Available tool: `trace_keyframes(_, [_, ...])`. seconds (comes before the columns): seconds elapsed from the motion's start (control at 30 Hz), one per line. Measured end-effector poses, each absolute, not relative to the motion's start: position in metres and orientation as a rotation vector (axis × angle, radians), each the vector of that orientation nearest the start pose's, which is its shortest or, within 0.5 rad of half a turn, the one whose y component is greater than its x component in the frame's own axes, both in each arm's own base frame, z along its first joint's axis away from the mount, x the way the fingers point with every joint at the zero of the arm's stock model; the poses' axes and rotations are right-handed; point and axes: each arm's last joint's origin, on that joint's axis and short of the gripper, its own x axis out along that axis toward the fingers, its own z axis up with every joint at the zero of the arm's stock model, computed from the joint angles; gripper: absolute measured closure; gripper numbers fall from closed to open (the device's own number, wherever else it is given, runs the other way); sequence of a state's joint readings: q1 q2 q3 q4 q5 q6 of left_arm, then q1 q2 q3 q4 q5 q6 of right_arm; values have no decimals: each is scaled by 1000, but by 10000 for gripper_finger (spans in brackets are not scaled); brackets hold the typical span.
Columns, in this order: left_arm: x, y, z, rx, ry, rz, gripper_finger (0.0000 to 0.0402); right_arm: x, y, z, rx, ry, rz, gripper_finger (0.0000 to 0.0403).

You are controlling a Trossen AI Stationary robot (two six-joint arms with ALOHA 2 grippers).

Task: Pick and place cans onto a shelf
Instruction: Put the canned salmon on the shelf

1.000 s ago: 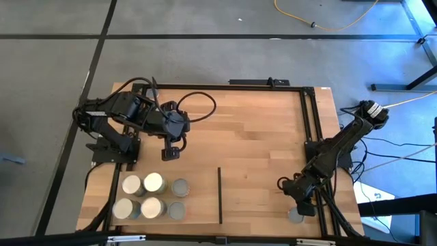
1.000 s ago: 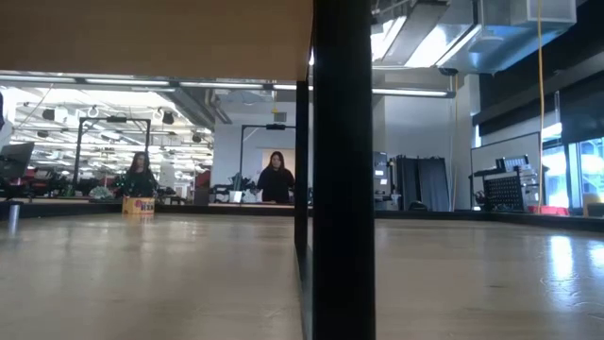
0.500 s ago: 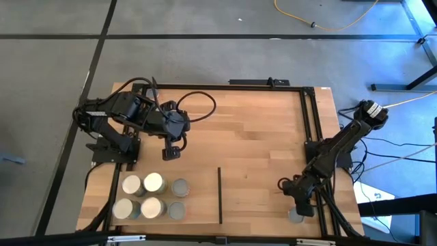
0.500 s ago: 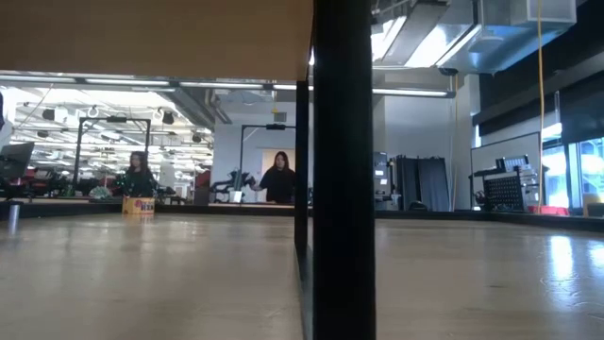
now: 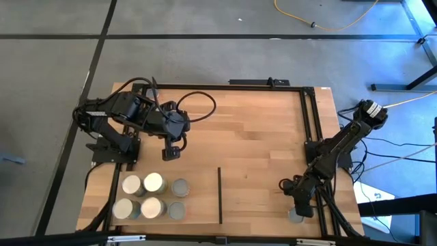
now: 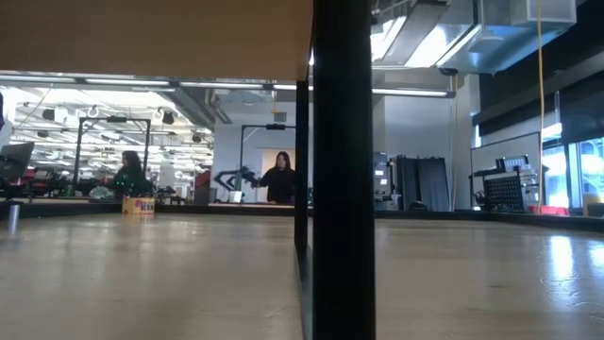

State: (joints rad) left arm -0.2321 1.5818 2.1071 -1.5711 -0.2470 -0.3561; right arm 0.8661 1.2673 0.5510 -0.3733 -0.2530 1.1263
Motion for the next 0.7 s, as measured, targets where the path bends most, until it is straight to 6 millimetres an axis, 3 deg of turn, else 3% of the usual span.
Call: trace_keyframes(0.7, [248, -51, 459, -61, 997, 182, 401, 131, 165, 155, 568, 1467, 279, 311])
